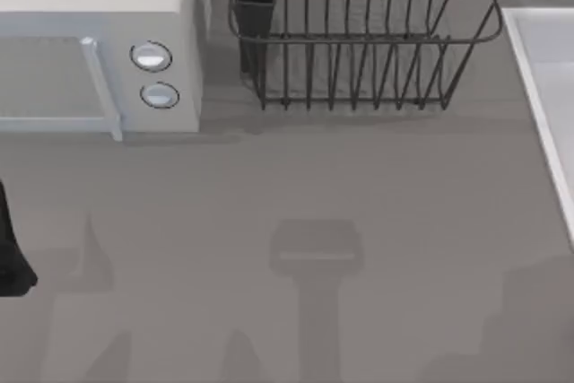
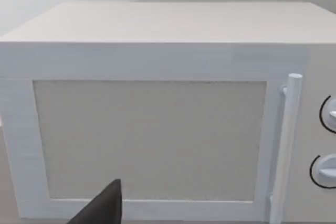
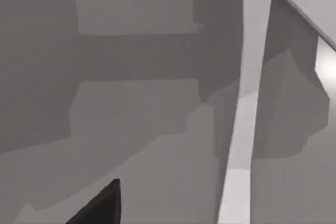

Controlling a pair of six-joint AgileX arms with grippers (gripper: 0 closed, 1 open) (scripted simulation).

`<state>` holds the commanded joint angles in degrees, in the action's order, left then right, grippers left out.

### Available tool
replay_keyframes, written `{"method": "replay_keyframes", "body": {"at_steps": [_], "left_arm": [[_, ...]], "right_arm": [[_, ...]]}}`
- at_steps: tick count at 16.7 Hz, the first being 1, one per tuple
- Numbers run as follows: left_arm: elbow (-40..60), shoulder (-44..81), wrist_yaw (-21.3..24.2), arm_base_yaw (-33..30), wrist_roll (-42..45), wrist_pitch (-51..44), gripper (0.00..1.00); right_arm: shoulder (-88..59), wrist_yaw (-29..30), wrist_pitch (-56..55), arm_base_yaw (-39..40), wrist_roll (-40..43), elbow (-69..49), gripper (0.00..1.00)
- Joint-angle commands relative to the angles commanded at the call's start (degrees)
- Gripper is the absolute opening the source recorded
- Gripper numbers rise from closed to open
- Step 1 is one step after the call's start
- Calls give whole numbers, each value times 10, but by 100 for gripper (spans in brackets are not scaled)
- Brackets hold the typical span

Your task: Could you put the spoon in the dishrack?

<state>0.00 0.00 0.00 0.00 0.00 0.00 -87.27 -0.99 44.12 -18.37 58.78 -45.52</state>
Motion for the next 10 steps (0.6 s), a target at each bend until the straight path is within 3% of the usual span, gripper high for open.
{"method": "replay_keyframes", "body": {"at_steps": [5,10], "left_arm": [[0,0,0,0,0,0,100],[0,0,0,0,0,0,100]], "right_arm": [[-66,0,-126,2,-3,60,100],[-73,0,-137,2,-3,66,100]]}}
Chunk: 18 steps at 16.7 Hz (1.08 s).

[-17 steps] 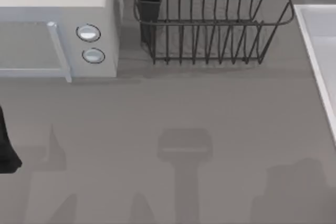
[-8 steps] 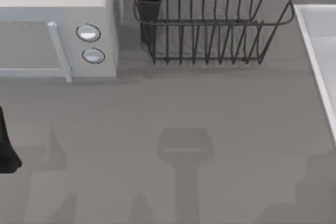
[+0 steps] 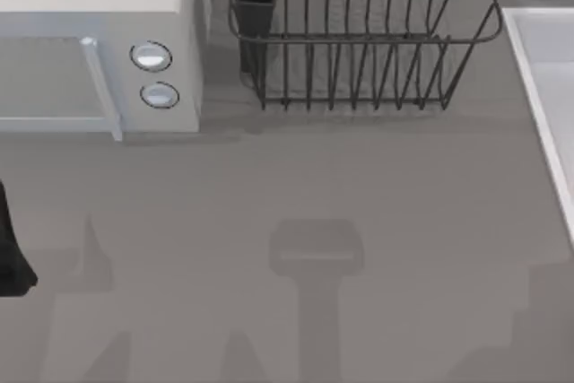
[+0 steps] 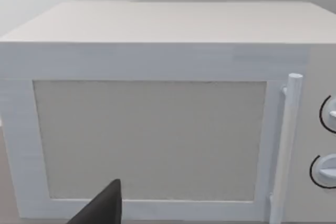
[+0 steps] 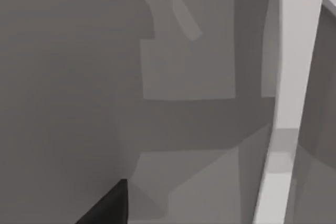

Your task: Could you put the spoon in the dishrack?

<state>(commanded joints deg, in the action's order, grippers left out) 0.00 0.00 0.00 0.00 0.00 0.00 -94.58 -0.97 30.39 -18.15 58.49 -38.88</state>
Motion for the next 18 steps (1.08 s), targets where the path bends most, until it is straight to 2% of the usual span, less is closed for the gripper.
{"method": "replay_keyframes", "body": {"at_steps": [13,18], "left_arm": [[0,0,0,0,0,0,100],[0,0,0,0,0,0,100]], "right_arm": [[0,0,0,0,0,0,2],[0,0,0,0,0,0,0]]}}
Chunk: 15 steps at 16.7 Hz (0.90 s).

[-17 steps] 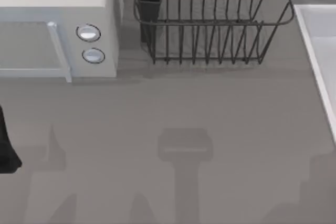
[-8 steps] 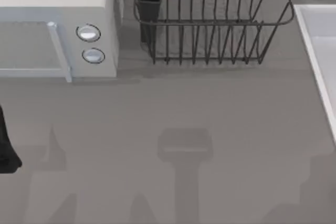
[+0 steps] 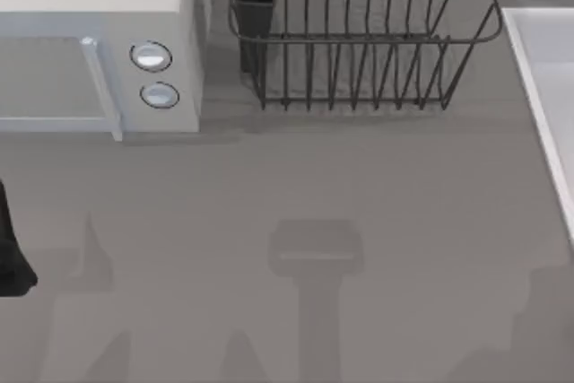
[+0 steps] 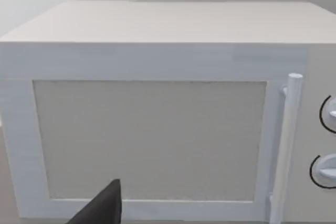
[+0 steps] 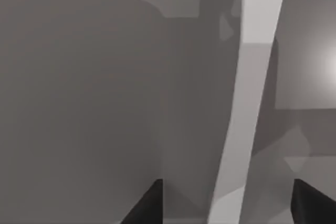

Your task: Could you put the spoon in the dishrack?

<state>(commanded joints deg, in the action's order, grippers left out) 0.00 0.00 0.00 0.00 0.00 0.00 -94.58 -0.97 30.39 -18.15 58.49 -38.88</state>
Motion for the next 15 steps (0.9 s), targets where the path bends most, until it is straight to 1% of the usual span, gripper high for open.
{"method": "replay_keyframes", "body": {"at_steps": [3,4,6,8,11,15], "left_arm": [[0,0,0,0,0,0,100],[0,0,0,0,0,0,100],[0,0,0,0,0,0,100],[0,0,0,0,0,0,100],[0,0,0,0,0,0,100],[0,0,0,0,0,0,100]], "right_arm": [[0,0,0,0,0,0,0],[40,-11,63,1,-22,-17,0],[40,-12,71,1,-21,-25,0],[44,-12,103,1,-16,-57,0],[56,-12,197,1,-8,-136,0],[83,-12,373,-2,-6,-259,0]]}}
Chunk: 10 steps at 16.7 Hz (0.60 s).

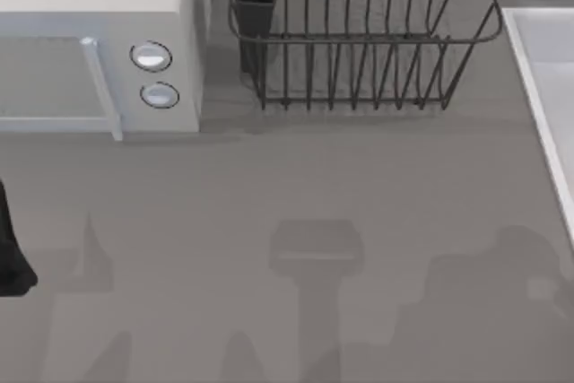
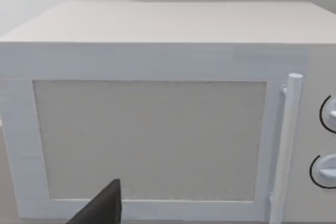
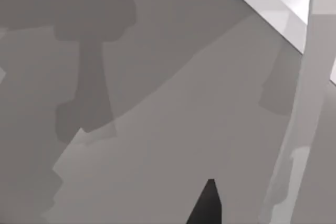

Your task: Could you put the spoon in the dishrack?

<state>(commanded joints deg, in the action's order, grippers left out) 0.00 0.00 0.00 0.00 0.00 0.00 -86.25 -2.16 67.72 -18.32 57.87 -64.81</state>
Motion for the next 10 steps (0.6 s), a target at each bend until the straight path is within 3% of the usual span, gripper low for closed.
{"method": "replay_keyframes", "body": {"at_steps": [5,10], "left_arm": [[0,0,0,0,0,0,100],[0,0,0,0,0,0,100]], "right_arm": [[41,0,153,-3,-6,-127,0],[51,0,174,-4,-8,-147,0]]}}
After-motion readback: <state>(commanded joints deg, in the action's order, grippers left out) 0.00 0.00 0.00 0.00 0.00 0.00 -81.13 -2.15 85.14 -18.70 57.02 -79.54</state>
